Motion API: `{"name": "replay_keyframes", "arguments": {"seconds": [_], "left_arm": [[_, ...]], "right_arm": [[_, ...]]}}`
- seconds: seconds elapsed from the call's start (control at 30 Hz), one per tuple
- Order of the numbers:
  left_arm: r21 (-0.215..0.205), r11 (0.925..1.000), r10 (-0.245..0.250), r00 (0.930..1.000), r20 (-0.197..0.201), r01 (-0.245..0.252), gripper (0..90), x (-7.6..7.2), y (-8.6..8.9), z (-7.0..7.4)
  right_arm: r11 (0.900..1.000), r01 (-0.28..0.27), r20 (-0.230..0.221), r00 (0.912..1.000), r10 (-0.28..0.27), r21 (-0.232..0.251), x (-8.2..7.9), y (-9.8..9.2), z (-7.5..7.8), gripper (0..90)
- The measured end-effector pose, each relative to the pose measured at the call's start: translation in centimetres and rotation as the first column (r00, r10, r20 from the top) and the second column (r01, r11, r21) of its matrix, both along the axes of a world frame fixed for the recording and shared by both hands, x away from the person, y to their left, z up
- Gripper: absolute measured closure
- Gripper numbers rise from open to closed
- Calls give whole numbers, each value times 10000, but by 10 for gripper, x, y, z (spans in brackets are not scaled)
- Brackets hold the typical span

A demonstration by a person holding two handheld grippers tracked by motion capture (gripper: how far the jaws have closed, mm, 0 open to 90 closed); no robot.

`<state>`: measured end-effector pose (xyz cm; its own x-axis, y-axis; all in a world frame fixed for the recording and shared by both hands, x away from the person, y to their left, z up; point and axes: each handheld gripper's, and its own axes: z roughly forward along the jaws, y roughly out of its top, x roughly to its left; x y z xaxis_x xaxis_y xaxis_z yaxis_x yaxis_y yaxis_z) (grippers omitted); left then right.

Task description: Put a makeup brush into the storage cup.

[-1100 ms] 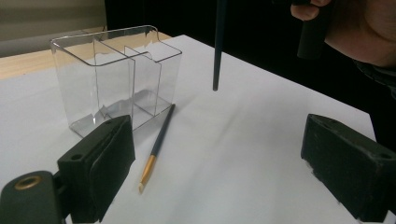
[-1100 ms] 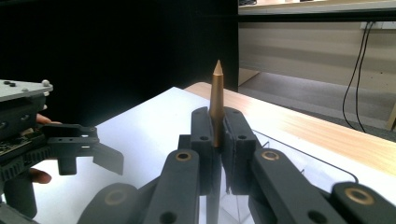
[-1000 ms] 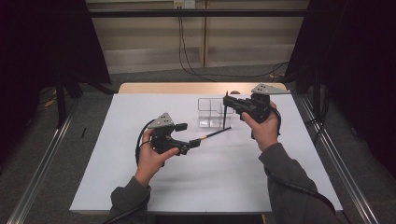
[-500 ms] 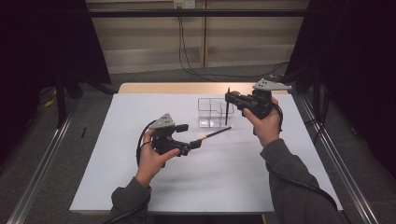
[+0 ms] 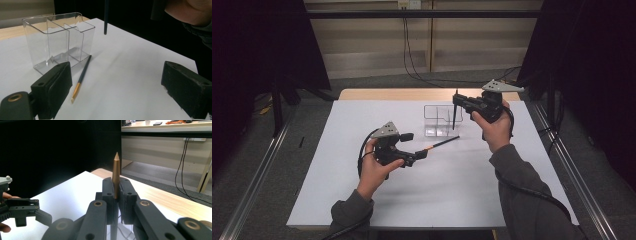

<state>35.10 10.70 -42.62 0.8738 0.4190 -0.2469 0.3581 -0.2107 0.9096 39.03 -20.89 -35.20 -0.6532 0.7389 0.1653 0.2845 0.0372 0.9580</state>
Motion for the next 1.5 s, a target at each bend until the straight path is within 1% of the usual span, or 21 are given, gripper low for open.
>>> {"name": "replay_keyframes", "arguments": {"seconds": [0.3,0.33,0.7,0.8,0.87,0.97,1.1,1.23,1.33,1.37,1.5], "left_arm": [[-1,10000,-29,10000,-16,29,97,0,0,0],[1,10000,-6,10000,-5,6,97,0,0,0],[-57,10000,41,10000,-84,-42,97,1,0,-1],[-101,9999,77,10000,-57,-78,97,1,0,0],[-136,9999,66,10000,-48,-67,97,1,1,0],[-67,9999,87,9999,-67,-87,97,1,1,-1],[33,10000,34,10000,-63,-33,97,1,1,-2],[48,10000,23,10000,-47,-23,97,1,1,-2],[5,10000,35,10000,-63,-35,97,1,1,-1],[-62,10000,30,10000,-85,-30,97,1,1,-1],[-61,10000,48,10000,-74,-48,97,1,0,-1]], "right_arm": [[10000,37,82,10000,-37,-16,4,1,2,843],[10000,89,37,10000,-89,-5,5,1,2,843],[9998,162,163,9997,-163,83,11,-1,5,843],[9998,193,177,9997,-193,-6,12,-1,5,843],[9997,219,164,9996,-220,79,13,-1,5,843],[9996,240,175,9996,-242,123,15,-1,6,843],[9997,259,232,9994,-259,24,18,-1,6,843],[9994,350,240,9991,-349,-8,21,-2,6,843],[9991,426,177,9989,-428,81,22,-2,5,843],[9990,442,179,9989,-443,61,23,-2,5,843],[9989,460,202,9987,-458,-48,27,-2,3,843]]}}
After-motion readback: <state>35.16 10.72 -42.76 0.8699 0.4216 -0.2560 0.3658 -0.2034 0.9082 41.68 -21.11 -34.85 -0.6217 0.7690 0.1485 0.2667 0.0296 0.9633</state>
